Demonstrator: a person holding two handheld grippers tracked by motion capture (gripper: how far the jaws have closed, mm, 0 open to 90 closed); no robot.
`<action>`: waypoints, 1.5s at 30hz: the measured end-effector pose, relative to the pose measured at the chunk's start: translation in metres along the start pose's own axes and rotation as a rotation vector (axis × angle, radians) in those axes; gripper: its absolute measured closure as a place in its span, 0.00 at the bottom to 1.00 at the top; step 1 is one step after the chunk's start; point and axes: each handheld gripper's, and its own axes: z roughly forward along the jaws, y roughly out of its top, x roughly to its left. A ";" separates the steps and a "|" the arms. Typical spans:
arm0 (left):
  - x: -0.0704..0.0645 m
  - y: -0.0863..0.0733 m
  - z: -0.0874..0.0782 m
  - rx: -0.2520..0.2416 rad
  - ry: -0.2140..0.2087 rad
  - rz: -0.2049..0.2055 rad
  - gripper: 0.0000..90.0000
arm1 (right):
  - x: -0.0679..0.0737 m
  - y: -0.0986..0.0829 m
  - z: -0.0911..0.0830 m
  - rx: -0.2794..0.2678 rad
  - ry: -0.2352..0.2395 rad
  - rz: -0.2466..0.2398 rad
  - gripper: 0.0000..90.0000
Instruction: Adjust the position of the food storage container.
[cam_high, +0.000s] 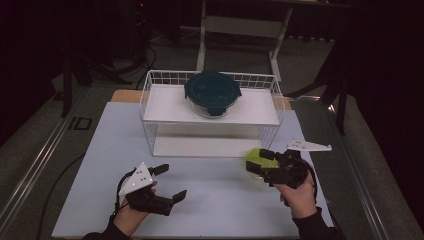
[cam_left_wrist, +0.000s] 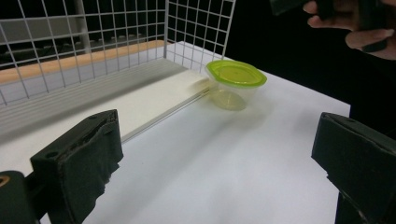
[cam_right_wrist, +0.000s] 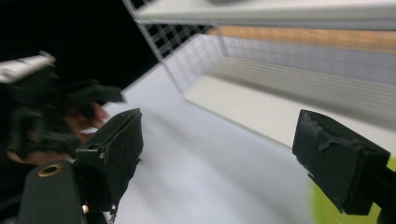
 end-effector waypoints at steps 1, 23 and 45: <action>0.000 0.000 0.000 -0.004 -0.002 -0.001 0.02 | -0.002 -0.003 -0.003 0.005 -0.009 0.002 0.18; -0.001 -0.002 0.001 -0.014 -0.008 0.010 0.02 | -0.069 -0.061 -0.040 0.078 -0.266 0.049 0.79; 0.000 -0.002 0.001 -0.023 -0.010 0.011 0.02 | -0.126 -0.082 0.005 0.190 -0.365 0.120 1.00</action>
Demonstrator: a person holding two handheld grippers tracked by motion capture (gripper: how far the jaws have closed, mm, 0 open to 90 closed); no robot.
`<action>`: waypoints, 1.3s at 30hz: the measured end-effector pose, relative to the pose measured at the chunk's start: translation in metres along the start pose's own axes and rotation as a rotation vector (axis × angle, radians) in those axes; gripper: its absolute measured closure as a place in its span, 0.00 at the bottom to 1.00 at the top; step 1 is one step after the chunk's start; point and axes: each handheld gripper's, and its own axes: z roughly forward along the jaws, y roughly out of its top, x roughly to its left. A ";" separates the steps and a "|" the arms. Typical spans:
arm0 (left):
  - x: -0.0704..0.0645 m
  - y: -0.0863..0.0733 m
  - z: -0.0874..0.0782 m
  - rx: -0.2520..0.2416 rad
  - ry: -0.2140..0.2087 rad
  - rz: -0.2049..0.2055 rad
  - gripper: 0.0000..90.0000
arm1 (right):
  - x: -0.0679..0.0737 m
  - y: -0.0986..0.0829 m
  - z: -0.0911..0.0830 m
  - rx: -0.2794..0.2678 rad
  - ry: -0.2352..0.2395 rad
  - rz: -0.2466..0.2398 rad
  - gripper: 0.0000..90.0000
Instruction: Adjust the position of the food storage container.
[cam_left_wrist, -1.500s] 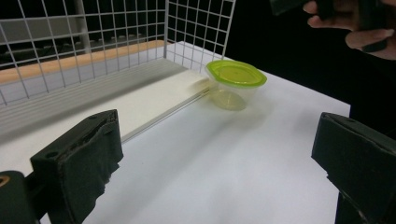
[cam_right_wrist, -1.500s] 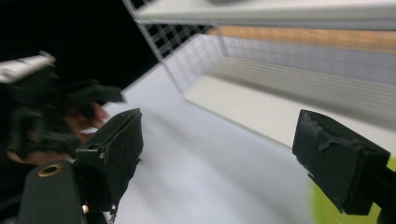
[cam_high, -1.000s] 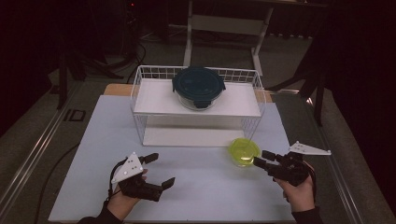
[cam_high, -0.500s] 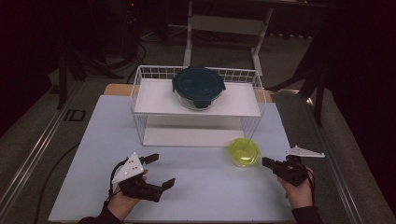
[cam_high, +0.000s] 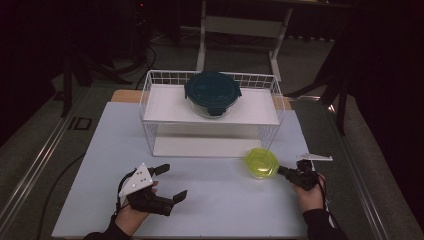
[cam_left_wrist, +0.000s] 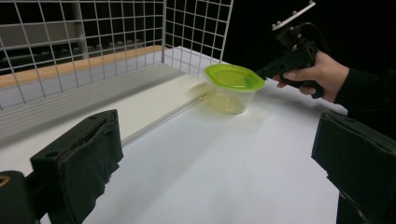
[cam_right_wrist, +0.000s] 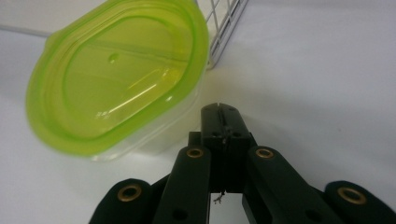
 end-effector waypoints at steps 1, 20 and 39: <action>0.000 0.000 0.000 -0.001 0.000 0.001 0.02 | -0.001 0.001 0.002 0.001 -0.003 -0.002 1.00; -0.001 0.000 0.000 -0.001 -0.002 0.002 0.02 | 0.012 -0.003 0.015 0.029 0.062 -0.015 1.00; 0.000 -0.002 0.001 0.005 -0.003 0.001 0.02 | 0.004 0.011 0.029 0.035 0.056 -0.005 1.00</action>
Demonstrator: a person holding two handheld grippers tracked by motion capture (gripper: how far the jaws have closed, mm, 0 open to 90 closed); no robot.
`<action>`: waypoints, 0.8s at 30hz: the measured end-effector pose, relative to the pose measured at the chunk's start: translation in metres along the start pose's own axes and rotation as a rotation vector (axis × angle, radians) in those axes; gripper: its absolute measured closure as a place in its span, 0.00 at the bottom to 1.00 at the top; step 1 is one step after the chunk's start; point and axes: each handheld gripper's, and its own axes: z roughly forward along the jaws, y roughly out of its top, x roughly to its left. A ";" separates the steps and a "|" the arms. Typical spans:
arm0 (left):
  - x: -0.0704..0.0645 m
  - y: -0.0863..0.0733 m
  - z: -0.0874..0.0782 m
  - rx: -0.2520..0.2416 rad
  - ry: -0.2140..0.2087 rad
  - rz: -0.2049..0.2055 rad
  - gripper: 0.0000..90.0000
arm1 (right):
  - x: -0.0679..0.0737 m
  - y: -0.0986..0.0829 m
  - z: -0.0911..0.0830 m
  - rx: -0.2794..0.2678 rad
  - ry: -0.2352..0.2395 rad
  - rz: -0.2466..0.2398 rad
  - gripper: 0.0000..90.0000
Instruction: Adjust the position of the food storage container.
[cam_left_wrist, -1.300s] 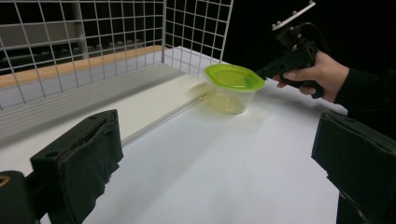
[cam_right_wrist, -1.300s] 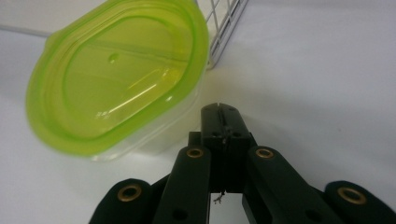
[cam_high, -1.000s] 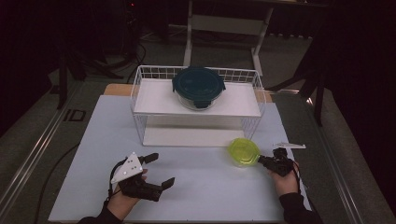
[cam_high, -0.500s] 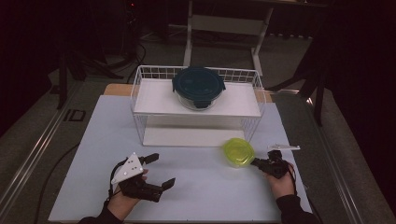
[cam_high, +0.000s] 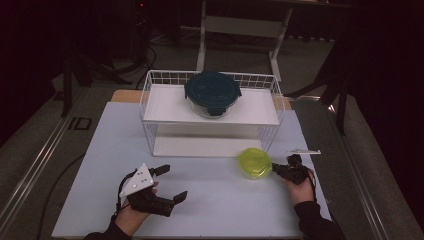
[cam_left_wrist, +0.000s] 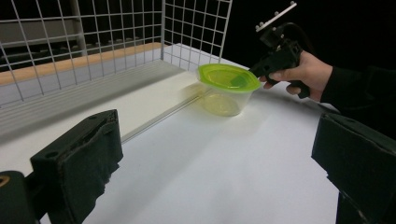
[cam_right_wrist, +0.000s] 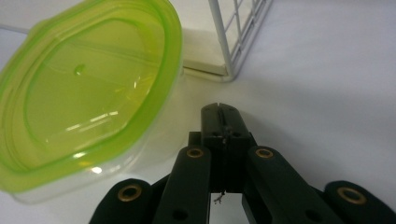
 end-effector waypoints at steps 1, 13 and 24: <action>0.000 0.000 0.000 0.002 0.000 -0.001 0.02 | 0.000 0.000 0.000 0.000 0.000 0.000 1.00; -0.001 0.000 0.000 -0.002 -0.002 0.001 0.02 | 0.012 -0.004 0.006 0.016 0.056 -0.022 1.00; -0.002 0.001 0.000 0.001 -0.003 0.009 0.02 | 0.034 -0.009 0.011 0.047 0.108 -0.073 1.00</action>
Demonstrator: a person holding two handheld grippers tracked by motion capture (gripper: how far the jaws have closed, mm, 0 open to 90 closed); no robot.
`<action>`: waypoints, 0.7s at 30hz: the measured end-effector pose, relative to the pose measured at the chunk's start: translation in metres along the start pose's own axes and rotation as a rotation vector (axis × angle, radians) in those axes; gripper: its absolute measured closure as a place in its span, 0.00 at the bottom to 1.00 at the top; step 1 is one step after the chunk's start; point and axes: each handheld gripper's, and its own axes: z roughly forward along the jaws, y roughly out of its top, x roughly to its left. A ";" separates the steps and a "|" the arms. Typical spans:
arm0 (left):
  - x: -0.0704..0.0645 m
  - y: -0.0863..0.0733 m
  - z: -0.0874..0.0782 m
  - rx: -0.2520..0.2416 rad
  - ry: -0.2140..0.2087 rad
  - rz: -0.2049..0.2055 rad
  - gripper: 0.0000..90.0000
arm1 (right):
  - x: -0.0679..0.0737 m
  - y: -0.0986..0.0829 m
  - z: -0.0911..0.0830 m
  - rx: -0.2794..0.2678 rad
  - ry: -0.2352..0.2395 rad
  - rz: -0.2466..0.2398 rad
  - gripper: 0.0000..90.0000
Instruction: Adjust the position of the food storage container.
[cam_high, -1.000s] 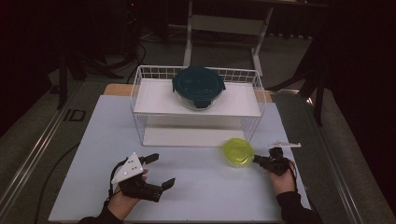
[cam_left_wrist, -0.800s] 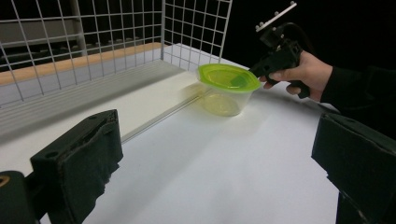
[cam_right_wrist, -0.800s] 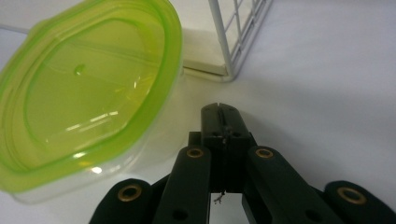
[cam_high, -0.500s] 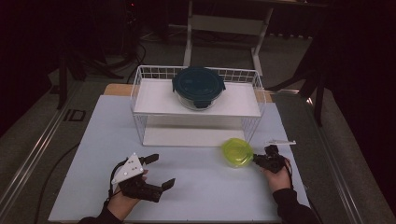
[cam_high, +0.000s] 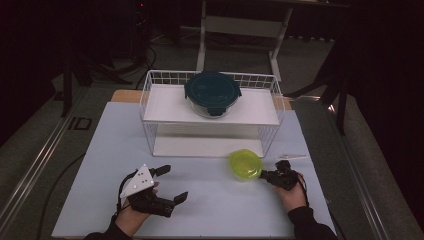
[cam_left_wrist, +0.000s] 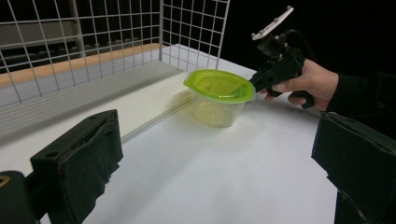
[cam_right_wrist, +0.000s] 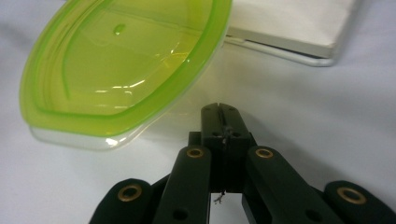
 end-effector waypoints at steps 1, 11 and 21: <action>0.000 0.000 0.000 -0.001 -0.001 0.000 0.02 | 0.002 0.000 0.001 0.003 0.005 -0.001 1.00; -0.001 0.000 0.000 -0.003 -0.001 0.001 0.02 | 0.021 -0.003 0.008 0.032 0.060 -0.045 1.00; 0.000 0.000 -0.001 -0.003 0.002 0.000 0.02 | 0.011 0.005 0.010 0.018 0.040 -0.016 1.00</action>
